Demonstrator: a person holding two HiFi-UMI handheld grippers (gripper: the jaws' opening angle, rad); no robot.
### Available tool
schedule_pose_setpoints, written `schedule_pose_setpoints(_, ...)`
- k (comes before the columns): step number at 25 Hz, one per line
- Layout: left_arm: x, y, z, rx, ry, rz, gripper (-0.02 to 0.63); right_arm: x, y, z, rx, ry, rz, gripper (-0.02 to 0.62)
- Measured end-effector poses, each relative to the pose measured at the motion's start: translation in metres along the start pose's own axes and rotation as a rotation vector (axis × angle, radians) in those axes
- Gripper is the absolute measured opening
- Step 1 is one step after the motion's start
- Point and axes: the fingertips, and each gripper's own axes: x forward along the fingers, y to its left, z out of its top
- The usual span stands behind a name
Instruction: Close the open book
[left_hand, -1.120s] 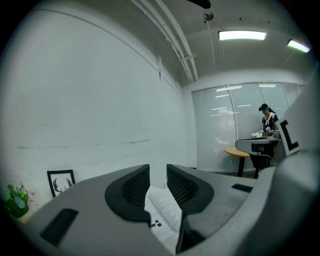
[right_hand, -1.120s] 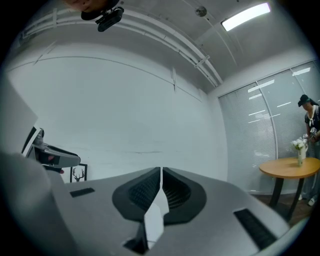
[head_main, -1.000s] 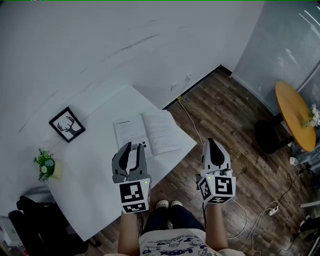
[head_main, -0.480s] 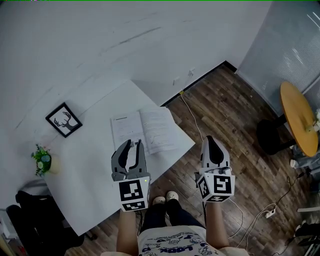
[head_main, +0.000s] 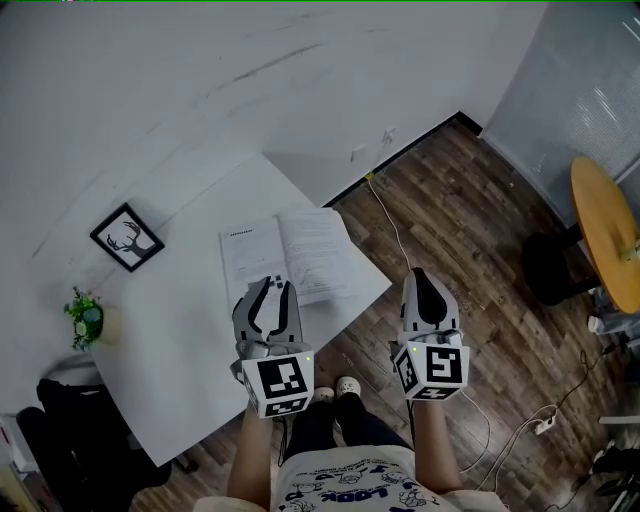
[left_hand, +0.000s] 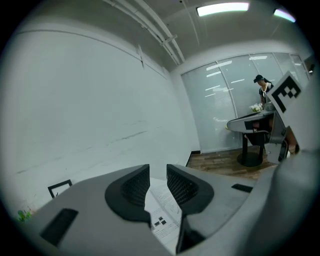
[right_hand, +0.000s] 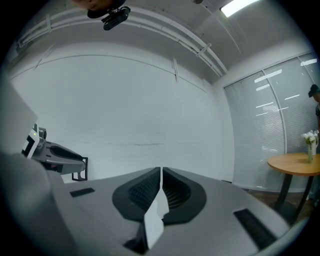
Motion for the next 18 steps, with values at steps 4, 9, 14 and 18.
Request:
schedule_pose_setpoints(4, 0.010, -0.009, -0.010, 0.130, 0.038, 0.027, 0.087, 0.003, -0.007, -0.006, 0.003, 0.012, -0.006, 0.034)
schedule_pose_setpoints(9, 0.023, -0.031, -0.024, 0.353, 0.065, 0.045, 0.104, 0.002, -0.021, -0.016, 0.009, 0.031, -0.018, 0.034)
schedule_pose_setpoints(14, 0.035, -0.057, -0.038, 0.460, 0.091, -0.005, 0.111, -0.001, -0.032, -0.022, 0.016, 0.044, -0.032, 0.034)
schedule_pose_setpoints(18, 0.045, -0.079, -0.052, 0.575, 0.115, -0.045, 0.130, -0.002, -0.039, -0.025, 0.019, 0.046, -0.045, 0.034)
